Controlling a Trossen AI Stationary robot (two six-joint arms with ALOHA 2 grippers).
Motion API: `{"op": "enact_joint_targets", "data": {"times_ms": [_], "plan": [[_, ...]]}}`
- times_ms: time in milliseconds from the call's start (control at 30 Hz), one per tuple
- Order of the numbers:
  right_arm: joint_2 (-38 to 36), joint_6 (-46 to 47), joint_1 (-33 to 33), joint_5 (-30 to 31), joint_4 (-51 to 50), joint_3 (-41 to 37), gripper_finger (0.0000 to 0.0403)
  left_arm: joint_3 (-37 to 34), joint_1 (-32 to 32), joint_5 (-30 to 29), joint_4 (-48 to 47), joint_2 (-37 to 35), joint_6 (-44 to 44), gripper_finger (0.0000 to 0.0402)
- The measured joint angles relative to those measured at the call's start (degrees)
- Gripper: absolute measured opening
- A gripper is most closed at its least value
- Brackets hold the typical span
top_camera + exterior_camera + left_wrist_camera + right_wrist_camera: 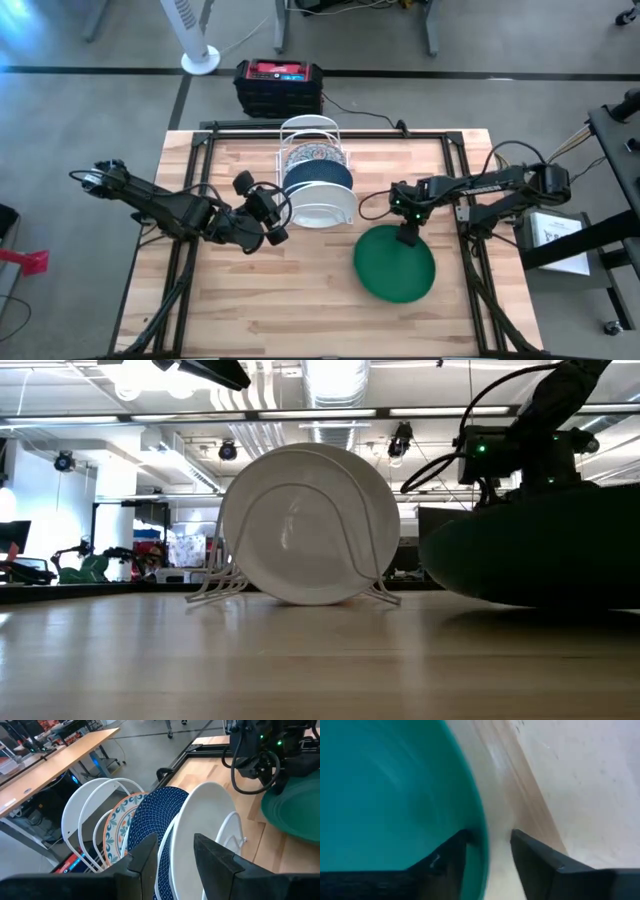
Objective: Sort dishes
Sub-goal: Put the green plate into the dish rack
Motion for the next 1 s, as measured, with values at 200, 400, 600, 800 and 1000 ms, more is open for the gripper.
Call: {"op": "enact_joint_targets", "data": {"times_ms": [200, 400, 600, 800, 1000], "plan": [[-2.55, 0.08, 0.2, -0.99, 0.59, -0.42, 0.0044, 0.0, 0.0, 0.0, 0.07, 0.0, 0.09, 0.0116], [-9.49, 3.65, 0.28, -1.06, -0.18, -0.55, 0.0007, 0.0, 0.0, 0.0, 0.15, 0.0, 0.17, 0.0116], [-18.0, 7.21, 0.27, -0.1, -1.56, 0.19, 0.0002, 0.0, 0.0, 0.0, 0.15, 0.0, 0.23, 0.0116], [-25.52, 10.42, 0.35, 4.4, -11.92, 4.43, 0.0001, 0.0, 0.0, 0.0, 0.13, 0.0, 0.3, 0.0116], [-30.65, 10.44, 0.49, 13.5, -17.45, 12.17, 0.0001, 0.0, 0.0, -1.64, 0.16, 0.0, 0.55, 0.0116]]}}
